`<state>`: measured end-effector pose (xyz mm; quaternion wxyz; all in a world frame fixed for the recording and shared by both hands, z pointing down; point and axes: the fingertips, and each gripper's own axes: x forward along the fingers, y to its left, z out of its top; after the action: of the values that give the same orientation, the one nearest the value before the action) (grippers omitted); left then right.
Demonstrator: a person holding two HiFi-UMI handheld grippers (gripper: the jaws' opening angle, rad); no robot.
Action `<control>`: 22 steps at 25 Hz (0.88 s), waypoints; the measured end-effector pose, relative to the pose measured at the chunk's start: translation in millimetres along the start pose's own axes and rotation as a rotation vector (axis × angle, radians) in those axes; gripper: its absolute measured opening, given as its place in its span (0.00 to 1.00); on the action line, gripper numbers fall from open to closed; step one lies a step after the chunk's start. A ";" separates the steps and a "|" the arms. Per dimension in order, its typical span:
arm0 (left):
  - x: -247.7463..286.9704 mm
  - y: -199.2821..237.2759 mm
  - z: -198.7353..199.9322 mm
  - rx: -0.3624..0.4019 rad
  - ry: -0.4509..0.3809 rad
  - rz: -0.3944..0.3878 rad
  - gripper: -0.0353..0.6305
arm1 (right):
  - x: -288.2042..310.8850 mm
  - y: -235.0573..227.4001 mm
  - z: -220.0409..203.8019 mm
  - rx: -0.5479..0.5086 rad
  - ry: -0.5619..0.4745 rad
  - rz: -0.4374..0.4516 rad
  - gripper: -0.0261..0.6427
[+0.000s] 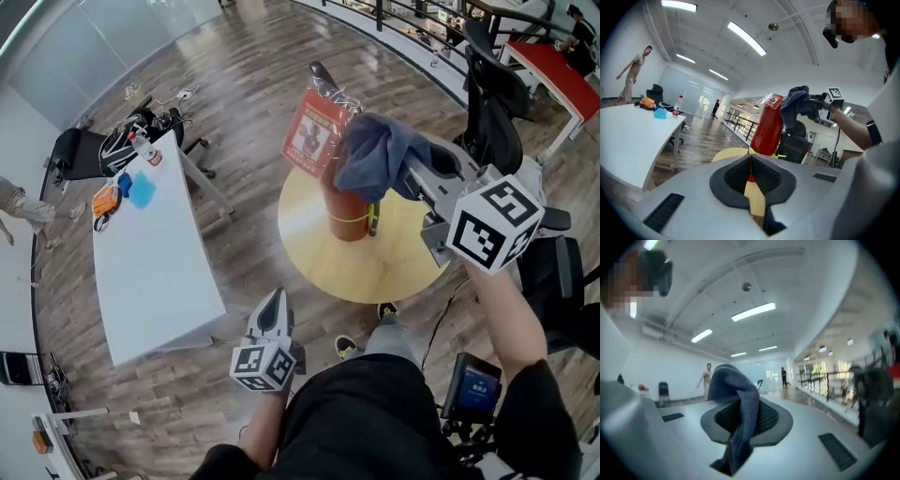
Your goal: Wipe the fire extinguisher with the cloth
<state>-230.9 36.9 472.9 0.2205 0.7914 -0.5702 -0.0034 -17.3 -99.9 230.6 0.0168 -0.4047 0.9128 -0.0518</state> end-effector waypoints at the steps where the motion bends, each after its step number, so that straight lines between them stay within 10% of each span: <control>1: 0.6 -0.6 -1.0 -0.002 0.000 0.000 0.09 | 4.0 -3.7 1.8 -0.144 0.032 -0.032 0.13; 6: -0.9 -2.9 -6.3 -0.014 0.003 -0.003 0.09 | 3.7 6.7 -55.7 -0.386 0.082 -0.096 0.12; 9: 5.4 -2.6 -9.9 -0.014 0.009 -0.007 0.09 | -1.2 -5.8 -107.4 -0.288 0.146 -0.092 0.12; 16: 12.3 -24.1 -31.1 -0.007 0.054 -0.039 0.09 | 28.8 -20.3 -345.4 -0.112 0.663 -0.057 0.13; 22: 9.3 -40.2 -23.0 0.003 0.022 -0.021 0.09 | -3.3 -32.7 -365.5 0.041 0.634 -0.030 0.13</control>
<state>-185.5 46.6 481.7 0.2255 0.7975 -0.5596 0.0037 -17.5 -89.7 597.4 -0.2613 -0.3814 0.8652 -0.1939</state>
